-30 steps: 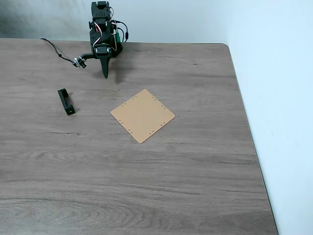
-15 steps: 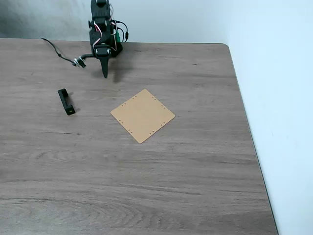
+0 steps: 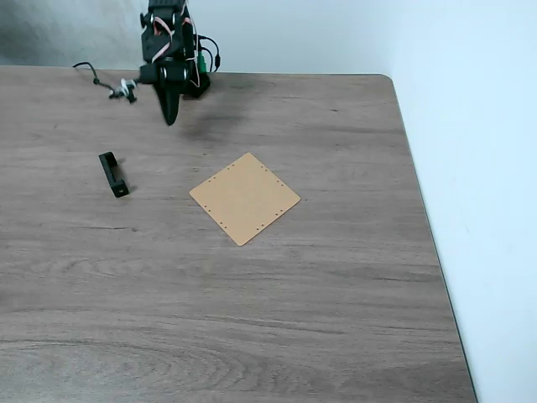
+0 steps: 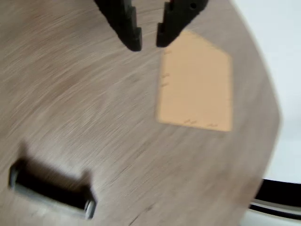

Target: Grasp a black block and then place it on the board.

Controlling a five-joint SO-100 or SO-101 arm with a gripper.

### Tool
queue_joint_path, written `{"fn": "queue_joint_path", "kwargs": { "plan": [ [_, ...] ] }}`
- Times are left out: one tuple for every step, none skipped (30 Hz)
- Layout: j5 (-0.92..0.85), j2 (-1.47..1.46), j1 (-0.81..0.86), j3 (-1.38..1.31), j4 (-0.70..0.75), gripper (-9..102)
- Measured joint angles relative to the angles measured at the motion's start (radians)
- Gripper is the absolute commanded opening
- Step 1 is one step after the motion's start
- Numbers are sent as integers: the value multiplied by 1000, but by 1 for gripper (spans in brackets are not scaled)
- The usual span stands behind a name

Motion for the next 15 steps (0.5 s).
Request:
{"fn": "queue_joint_path", "kwargs": {
  "plan": [
    [-54, -32, 18, -9, -3, 7],
    [-104, -63, 34, -21, -11, 7],
    [-149, -91, 48, -37, -17, 8],
    [-189, -121, 61, -54, -31, 10],
    [-229, -152, 72, -71, -46, 12],
    [-273, -176, 83, -87, -58, 14],
    [-318, -199, 97, -104, -66, 16],
    [-359, -216, 109, -112, -74, 18],
    [-400, -232, 120, -117, -81, 18],
    [-446, -244, 130, -118, -86, 20],
    [-494, -258, 143, -118, -91, 21],
    [-538, -275, 156, -118, -97, 23],
    [-584, -290, 170, -118, -100, 23],
    [-634, -308, 183, -120, -100, 24],
    [-676, -327, 195, -126, -100, 24]
  ]
}}
